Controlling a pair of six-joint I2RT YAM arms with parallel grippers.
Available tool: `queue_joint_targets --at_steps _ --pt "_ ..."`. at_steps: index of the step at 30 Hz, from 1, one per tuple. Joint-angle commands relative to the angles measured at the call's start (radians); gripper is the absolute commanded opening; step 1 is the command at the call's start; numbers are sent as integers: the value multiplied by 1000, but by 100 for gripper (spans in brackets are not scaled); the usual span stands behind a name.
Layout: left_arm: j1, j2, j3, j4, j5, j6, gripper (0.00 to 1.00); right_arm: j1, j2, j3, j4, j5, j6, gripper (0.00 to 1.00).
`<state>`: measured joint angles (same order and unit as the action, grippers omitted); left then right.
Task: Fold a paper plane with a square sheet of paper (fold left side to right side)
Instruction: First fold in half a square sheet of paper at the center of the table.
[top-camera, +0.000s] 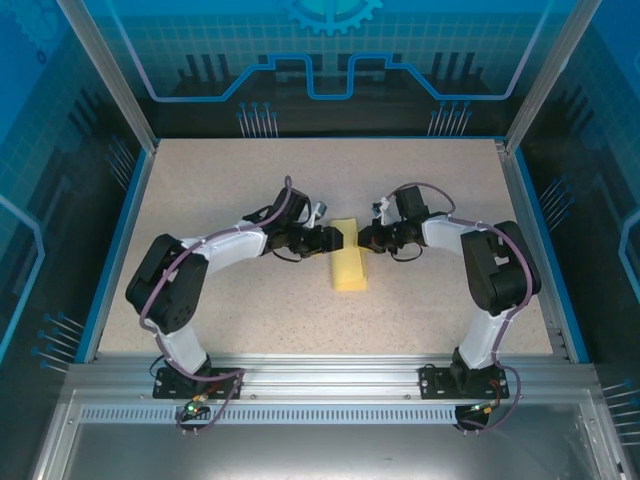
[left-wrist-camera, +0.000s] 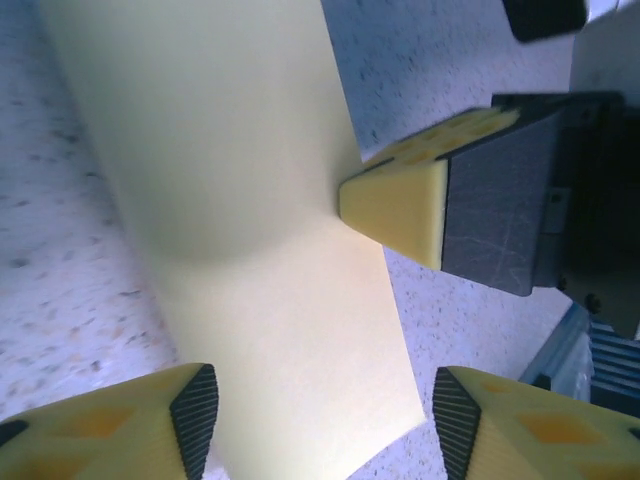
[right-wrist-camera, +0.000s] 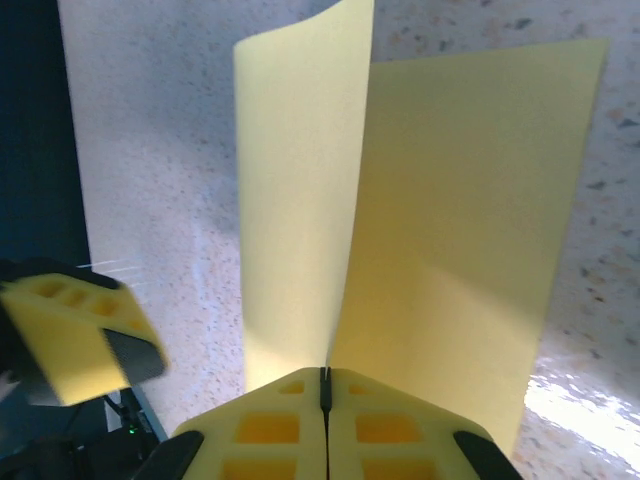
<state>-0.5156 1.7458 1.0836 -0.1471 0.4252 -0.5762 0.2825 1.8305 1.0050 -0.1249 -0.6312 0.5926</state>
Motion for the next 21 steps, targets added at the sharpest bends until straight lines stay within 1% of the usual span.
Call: queue_joint_targets --at_steps 1,3,8,17,21 --pt "-4 -1 -12 -132 -131 -30 65 4 18 33 -84 54 -54 6" --pt "-6 39 4 -142 -125 -55 66 4 24 33 -94 67 -57 6" --pt "-9 117 44 -118 -94 -109 66 3 39 31 -94 71 -58 7" --pt "-35 180 111 -136 -83 -123 65 10 62 29 -88 82 -65 9" --pt "-45 195 130 -151 -90 -123 62 11 70 26 -84 82 -63 10"
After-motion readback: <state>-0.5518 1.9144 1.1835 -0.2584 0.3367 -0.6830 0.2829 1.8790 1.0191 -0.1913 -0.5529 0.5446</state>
